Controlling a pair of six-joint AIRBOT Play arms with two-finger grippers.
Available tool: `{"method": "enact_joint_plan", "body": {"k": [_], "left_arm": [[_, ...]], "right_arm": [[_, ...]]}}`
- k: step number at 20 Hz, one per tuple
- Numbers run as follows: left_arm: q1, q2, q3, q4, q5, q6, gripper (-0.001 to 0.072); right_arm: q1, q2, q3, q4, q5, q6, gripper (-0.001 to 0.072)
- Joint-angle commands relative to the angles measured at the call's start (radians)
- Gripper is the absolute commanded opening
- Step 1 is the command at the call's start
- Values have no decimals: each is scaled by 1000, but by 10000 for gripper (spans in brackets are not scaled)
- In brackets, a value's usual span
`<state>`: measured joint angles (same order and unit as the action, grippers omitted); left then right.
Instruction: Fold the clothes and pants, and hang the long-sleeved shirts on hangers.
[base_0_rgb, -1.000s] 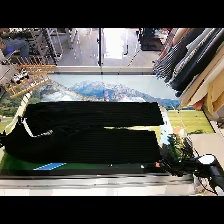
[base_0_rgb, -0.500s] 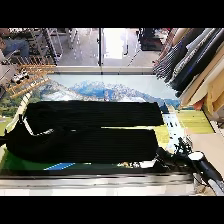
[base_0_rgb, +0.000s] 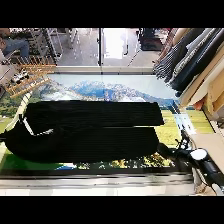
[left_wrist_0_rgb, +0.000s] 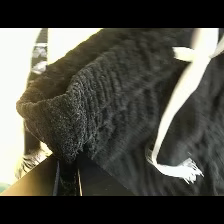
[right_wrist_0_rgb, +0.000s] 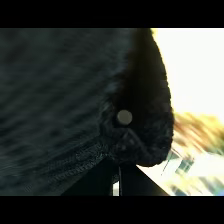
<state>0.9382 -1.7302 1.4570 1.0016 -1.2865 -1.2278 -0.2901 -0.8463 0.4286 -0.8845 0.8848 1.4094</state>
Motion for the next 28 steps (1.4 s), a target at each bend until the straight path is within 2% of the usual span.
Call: {"method": "enact_joint_plan", "body": {"k": [1,3,5,7,9,10,12,14,16,17,19,22,25,28], "left_arm": [[7,61,110,-1,-75,23,23],[-8,74,242,-29,-125,-11,23],[-40,74,357,-79,-100,-57,23],[-92,73,409,-133,15,-111,23],[-163,63,412,-177,188,-135,23],[-208,42,412,-157,280,-150,22],[-289,-23,412,-103,421,-240,22],[-344,-105,412,-97,504,-293,23],[-378,-184,412,-97,516,-314,24],[-387,-211,412,-97,507,-313,25],[-393,-226,413,-97,504,-267,25],[-360,-167,420,-98,470,-238,24],[-283,-60,420,-97,326,-170,25],[-172,42,420,-97,123,-120,25]], "right_arm": [[2,104,176,-160,128,39,42],[2,88,315,-196,105,66,42],[2,14,440,-204,18,66,41],[4,-133,568,-216,-65,62,41],[14,-331,718,-221,-145,53,41],[30,-437,802,-220,-169,38,42],[82,-674,995,-227,-190,36,42],[113,-908,1188,-227,-193,82,43],[116,-1085,1347,-219,-142,152,44],[116,-1136,1400,-216,-103,153,44],[116,-1139,1430,-224,-76,138,44],[107,-1043,1452,-253,21,91,44],[103,-893,1453,-349,211,58,44],[103,-764,1453,-485,439,58,44]]}}
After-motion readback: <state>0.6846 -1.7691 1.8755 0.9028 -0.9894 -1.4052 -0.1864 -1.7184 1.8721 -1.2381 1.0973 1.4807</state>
